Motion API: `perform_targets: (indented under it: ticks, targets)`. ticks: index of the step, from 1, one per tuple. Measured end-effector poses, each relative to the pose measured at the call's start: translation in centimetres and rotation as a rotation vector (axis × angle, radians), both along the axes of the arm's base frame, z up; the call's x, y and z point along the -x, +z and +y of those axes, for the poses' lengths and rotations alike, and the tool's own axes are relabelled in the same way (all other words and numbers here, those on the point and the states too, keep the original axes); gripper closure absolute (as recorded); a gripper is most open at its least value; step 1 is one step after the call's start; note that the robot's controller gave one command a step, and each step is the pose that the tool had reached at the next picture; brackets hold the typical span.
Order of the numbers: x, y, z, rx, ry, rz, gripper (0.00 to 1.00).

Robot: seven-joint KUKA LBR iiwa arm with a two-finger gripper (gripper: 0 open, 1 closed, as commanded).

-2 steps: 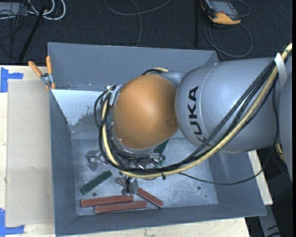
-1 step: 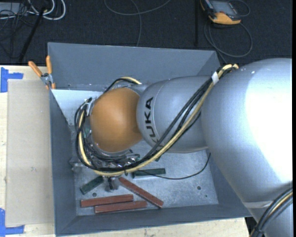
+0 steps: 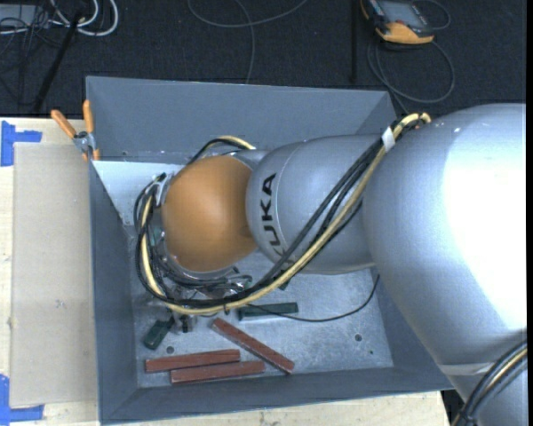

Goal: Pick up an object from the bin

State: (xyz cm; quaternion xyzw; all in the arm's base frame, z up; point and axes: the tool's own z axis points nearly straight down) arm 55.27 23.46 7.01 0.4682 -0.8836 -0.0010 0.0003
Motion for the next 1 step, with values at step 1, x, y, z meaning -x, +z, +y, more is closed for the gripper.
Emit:
perform_targets:
  ticks: [1]
  targets:
    - [-2.15,14.74,-0.09,-0.002,0.190,-0.011,1.00]
